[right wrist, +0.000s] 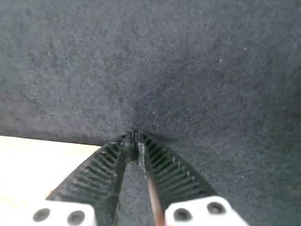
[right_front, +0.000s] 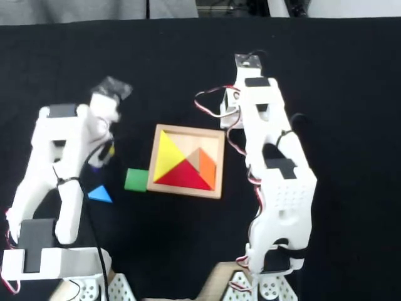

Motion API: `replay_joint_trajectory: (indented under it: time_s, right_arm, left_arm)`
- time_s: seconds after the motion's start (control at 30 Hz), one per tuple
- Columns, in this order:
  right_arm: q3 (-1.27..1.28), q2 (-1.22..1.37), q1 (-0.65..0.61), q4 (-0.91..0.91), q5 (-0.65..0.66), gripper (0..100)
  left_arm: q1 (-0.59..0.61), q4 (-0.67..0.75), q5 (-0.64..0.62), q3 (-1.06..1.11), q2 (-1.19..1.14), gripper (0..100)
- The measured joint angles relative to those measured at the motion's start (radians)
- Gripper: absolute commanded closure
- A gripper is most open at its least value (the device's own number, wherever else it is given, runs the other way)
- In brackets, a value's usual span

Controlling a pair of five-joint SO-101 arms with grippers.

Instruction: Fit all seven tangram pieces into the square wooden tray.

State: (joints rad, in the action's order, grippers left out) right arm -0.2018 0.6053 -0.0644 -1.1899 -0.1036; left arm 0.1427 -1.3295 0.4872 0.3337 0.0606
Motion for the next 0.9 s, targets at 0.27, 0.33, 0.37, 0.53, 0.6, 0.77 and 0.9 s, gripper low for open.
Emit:
replay_joint_trajectory:
  time_s: [0.27, 0.33, 0.37, 0.53, 0.6, 0.77, 0.9]
  right_arm:
    - [-0.057, 0.000, 0.103, -0.046, 0.000, 98.7]
    - [-0.060, 0.000, 0.126, -0.046, 0.000, 98.7]
    - [-0.060, 0.000, 0.138, -0.046, 0.000, 98.7]
    - [-0.060, 0.000, 0.172, -0.049, 0.000, 98.7]
    - [-0.060, 0.000, 0.184, -0.049, 0.000, 98.7]
    - [-0.060, 0.000, 0.201, -0.049, 0.000, 98.7]
    - [-0.060, 0.000, 0.198, -0.049, 0.000, 98.7]
  left_arm:
    - [-0.222, -0.204, -0.425, -0.319, 0.000, 97]
    - [-0.284, -0.209, -0.559, -0.368, 0.000, 97]
    - [-0.318, -0.209, -0.617, -0.388, 0.000, 97]
    - [-0.508, -0.135, -0.908, -0.411, 0.000, 97]
    - [-0.559, -0.049, -1.039, -0.376, 0.000, 97]
    - [-0.600, 0.253, -1.186, -0.210, -0.021, 97]
    - [-0.620, 0.411, -1.252, -0.163, -0.083, 97]
